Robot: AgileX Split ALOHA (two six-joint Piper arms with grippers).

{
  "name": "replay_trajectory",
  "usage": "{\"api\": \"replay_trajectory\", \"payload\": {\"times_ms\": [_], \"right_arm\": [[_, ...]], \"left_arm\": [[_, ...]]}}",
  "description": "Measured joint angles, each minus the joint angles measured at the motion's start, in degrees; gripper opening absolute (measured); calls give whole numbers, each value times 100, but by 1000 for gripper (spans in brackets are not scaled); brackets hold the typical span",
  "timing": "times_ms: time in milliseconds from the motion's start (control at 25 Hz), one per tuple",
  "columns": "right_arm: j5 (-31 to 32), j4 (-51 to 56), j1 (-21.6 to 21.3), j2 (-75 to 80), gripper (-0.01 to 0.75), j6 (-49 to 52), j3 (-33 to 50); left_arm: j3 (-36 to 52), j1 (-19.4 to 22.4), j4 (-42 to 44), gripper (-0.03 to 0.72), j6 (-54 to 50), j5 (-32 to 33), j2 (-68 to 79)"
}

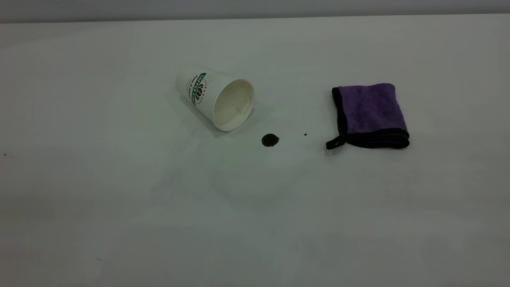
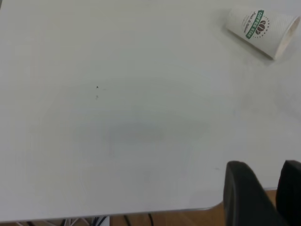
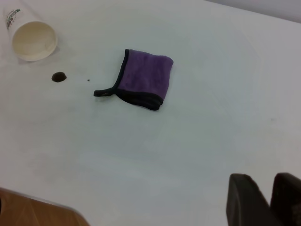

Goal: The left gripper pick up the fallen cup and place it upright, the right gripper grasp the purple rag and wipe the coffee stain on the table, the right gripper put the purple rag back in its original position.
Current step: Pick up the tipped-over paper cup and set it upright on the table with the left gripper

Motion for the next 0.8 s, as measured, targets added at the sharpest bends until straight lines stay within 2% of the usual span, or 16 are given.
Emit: {"api": "replay_trajectory", "payload": {"times_ms": [200,480,800], "right_arm": [[0,0,0,0,171,0,0],[0,0,0,0,177,0,0],[0,0,0,0,189,0,0]], "left_arm": [[-138,0,-265,293,-40,-239,250],[-208,0,-725,516,118,-1486,2132],[-1101,-5,-1663,543,1379,-2198,5385]]}}
